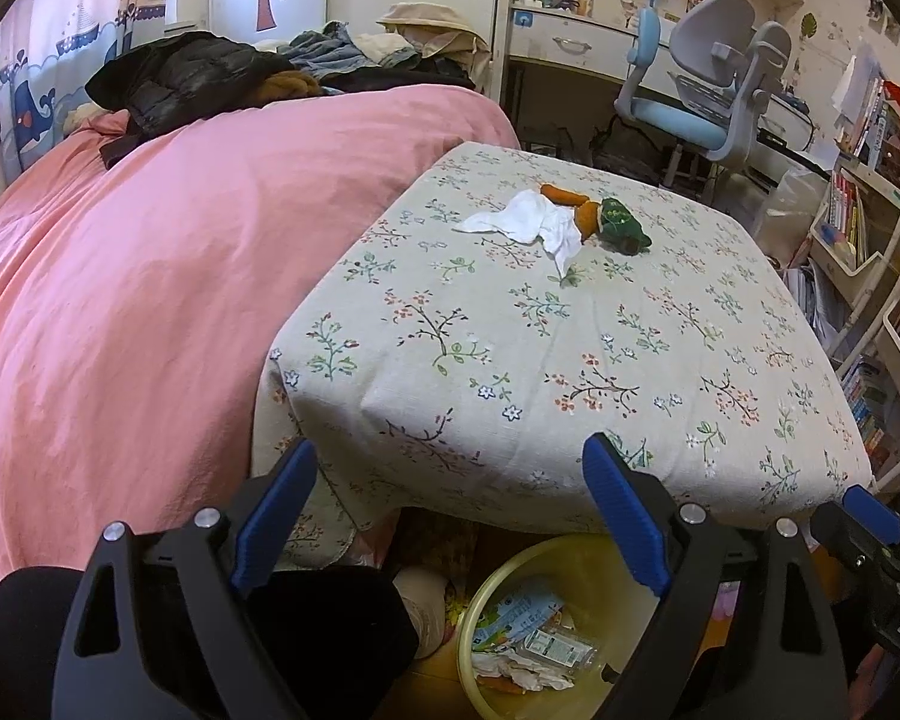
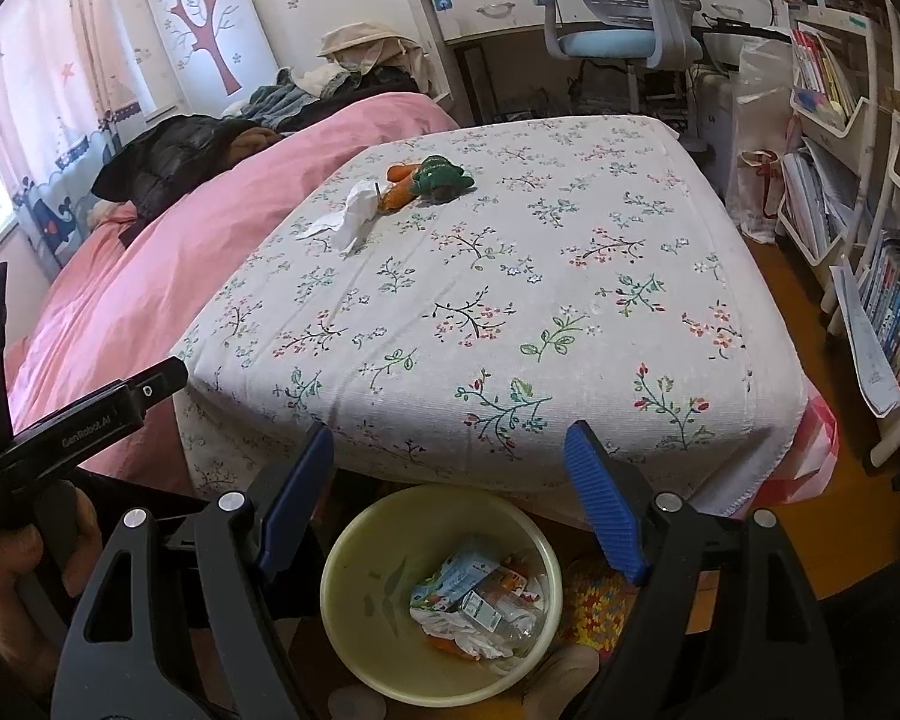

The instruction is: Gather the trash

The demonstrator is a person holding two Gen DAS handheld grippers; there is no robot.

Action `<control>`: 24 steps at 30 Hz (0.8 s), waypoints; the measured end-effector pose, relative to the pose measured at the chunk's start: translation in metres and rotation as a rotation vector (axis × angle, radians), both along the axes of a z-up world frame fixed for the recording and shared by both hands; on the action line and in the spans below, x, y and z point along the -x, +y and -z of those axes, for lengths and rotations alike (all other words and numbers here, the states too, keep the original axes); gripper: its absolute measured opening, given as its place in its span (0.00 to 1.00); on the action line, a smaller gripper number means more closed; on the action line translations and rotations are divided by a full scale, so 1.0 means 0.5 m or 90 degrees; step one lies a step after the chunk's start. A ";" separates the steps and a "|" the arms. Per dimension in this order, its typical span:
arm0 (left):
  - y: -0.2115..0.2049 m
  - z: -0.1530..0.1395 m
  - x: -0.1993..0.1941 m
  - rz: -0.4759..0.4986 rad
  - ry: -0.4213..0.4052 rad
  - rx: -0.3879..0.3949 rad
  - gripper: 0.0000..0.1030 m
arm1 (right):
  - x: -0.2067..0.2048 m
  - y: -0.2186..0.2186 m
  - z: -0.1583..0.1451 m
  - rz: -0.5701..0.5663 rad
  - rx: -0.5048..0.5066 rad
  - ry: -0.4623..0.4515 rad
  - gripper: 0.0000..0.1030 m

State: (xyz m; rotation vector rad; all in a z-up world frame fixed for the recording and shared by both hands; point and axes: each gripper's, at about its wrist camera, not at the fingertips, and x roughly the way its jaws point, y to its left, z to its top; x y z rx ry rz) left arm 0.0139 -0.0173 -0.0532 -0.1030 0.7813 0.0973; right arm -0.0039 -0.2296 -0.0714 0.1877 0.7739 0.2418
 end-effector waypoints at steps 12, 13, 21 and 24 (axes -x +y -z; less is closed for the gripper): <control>0.015 -0.001 0.001 -0.026 -0.016 0.007 0.84 | -0.031 0.034 -0.085 -0.059 0.015 -0.049 0.74; 0.014 0.000 0.000 -0.028 -0.016 0.005 0.84 | -0.049 0.038 -0.109 -0.078 0.018 -0.061 0.74; -0.017 0.023 -0.019 -0.025 -0.004 -0.061 0.84 | -0.184 0.043 -0.223 -0.182 0.046 -0.088 0.79; -0.027 0.024 -0.020 -0.032 0.002 -0.087 0.84 | -0.216 0.037 -0.223 -0.205 0.042 -0.085 0.79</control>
